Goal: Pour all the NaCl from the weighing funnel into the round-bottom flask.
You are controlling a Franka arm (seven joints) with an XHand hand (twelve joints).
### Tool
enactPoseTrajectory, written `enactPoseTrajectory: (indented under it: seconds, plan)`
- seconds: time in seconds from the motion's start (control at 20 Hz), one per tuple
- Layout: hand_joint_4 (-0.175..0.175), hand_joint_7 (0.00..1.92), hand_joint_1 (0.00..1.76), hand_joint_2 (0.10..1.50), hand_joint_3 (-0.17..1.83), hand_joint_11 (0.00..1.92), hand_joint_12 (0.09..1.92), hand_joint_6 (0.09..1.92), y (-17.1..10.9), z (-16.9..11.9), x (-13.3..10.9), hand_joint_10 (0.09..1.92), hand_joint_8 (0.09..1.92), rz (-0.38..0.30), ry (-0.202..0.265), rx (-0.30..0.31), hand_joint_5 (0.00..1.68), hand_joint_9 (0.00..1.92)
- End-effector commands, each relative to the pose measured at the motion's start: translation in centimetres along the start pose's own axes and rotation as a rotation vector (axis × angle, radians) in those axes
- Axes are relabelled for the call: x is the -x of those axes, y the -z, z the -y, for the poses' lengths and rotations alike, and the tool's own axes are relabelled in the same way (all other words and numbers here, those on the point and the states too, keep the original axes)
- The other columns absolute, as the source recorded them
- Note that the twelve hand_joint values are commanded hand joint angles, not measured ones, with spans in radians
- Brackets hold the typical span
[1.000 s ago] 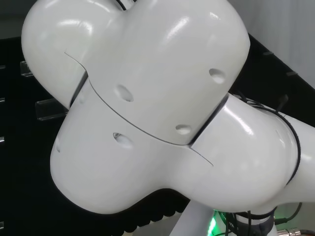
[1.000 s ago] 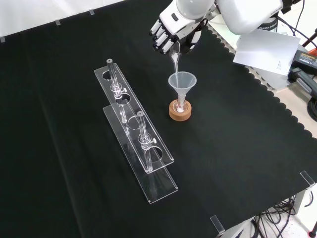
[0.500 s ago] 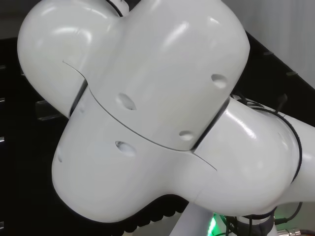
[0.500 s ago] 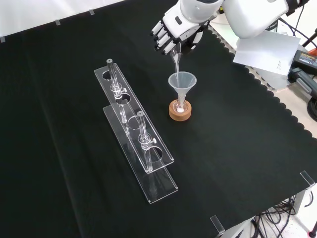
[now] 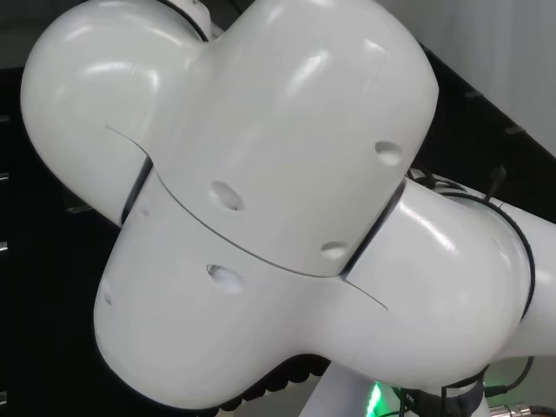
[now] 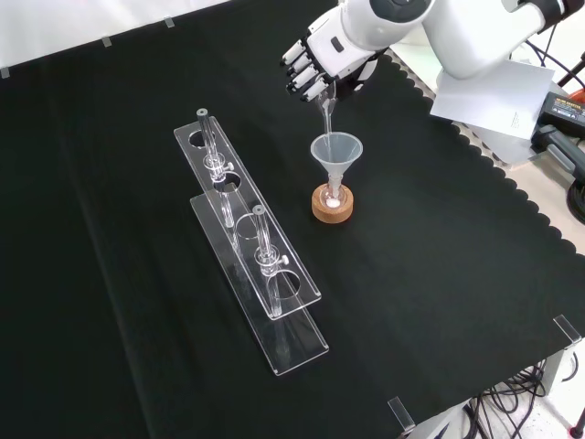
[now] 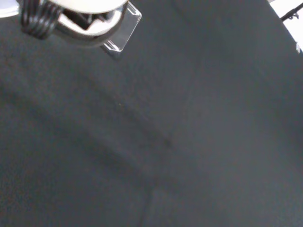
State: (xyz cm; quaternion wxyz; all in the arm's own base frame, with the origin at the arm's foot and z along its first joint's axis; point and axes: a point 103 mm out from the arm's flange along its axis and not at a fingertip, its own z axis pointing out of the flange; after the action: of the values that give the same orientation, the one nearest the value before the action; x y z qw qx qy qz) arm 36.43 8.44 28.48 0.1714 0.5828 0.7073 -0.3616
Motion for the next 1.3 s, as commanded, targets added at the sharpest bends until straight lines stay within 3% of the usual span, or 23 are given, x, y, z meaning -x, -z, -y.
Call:
enactPoseTrajectory:
  seconds: [0.05,0.8,1.3]
  plan:
    - [0.175,0.76,1.11,0.7,0.6,0.89,1.04,0.73,0.7,0.0,-0.3,0.26,0.58,0.062,0.001,-0.001,1.23,1.1]
    - [0.175,0.75,1.1,0.7,0.6,0.9,1.04,0.73,2.1,0.1,-1.0,0.25,0.58,0.185,-0.007,-0.006,1.23,1.1]
    - [0.175,0.74,1.1,0.71,0.6,0.9,1.04,0.74,2.5,0.2,-1.1,0.25,0.58,0.213,-0.012,-0.005,1.22,1.1]
